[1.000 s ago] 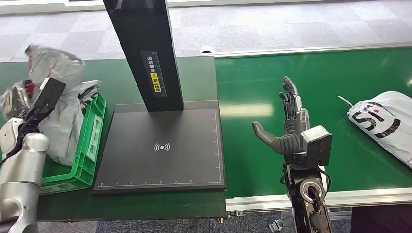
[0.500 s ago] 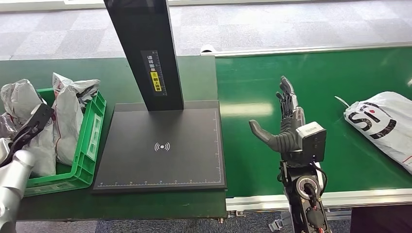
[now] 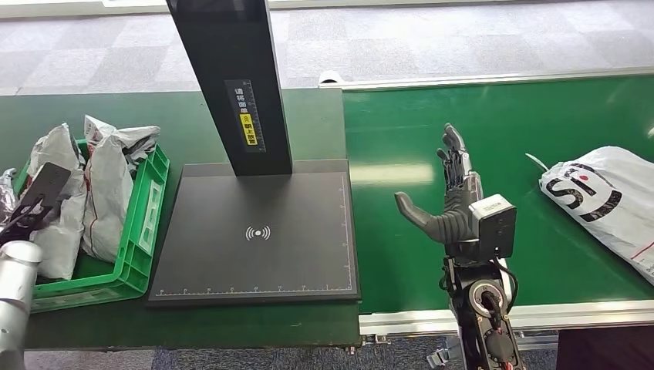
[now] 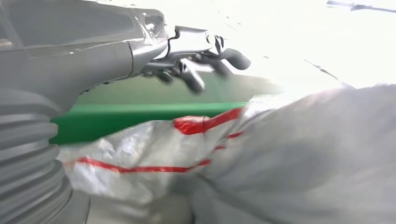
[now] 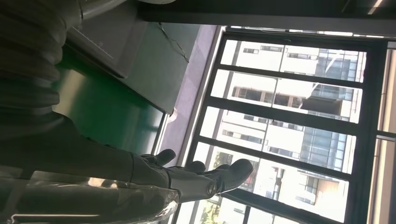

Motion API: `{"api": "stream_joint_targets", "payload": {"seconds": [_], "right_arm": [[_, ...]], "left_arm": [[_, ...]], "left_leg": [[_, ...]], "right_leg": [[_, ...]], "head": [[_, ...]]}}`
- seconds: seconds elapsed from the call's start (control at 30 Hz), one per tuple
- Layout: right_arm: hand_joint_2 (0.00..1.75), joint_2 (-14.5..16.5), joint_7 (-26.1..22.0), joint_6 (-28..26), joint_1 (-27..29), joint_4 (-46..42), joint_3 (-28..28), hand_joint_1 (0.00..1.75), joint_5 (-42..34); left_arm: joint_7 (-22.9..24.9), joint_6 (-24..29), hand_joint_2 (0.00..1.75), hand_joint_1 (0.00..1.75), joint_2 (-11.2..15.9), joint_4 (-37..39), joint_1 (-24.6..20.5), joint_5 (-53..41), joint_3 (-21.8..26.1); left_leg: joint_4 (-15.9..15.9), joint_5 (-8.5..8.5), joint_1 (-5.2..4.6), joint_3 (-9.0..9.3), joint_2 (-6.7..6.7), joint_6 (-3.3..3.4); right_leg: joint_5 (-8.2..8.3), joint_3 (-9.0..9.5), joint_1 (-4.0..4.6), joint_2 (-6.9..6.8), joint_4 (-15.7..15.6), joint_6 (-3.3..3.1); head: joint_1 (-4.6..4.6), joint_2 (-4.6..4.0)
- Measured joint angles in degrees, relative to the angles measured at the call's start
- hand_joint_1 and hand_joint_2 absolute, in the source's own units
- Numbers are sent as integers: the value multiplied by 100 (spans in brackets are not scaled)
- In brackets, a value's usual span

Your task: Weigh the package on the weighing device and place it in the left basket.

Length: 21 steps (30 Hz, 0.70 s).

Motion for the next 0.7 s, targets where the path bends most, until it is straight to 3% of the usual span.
{"api": "stream_joint_targets", "payload": {"seconds": [0.17, 0.43, 0.6, 0.7], "right_arm": [[175, -33, -40, -7, 26, 0, 0, 0, -26], [175, -48, -71, -19, 25, 1, 0, 0, -32], [175, -56, -76, -20, 22, 20, 0, 0, -32], [175, -56, -67, -21, 0, 71, 1, 0, -36]], "left_arm": [[-625, 233, 175, 0, -217, -512, -1, 824, 306], [-872, 381, 175, 0, -426, -1209, 123, 1307, 435], [-1270, 14, 175, 0, -599, -1735, 376, 2342, 498], [-1781, -391, 175, 0, -897, -2488, 799, 3490, 522]], "left_leg": [[1, 0, 0, 0, 2, 0], [0, 0, 1, -1, 1, 0], [0, 0, 0, -1, 1, 0], [0, -2, -5, -1, 3, 1]], "right_leg": [[0, -1, 0, 0, 0, 0], [0, 0, 0, 0, 0, 0], [0, 0, 0, 0, 0, 0], [-1, 0, -5, 1, -2, 1]], "head": [[-1, 0], [-1, 0], [-1, 0], [-2, 0]]}}
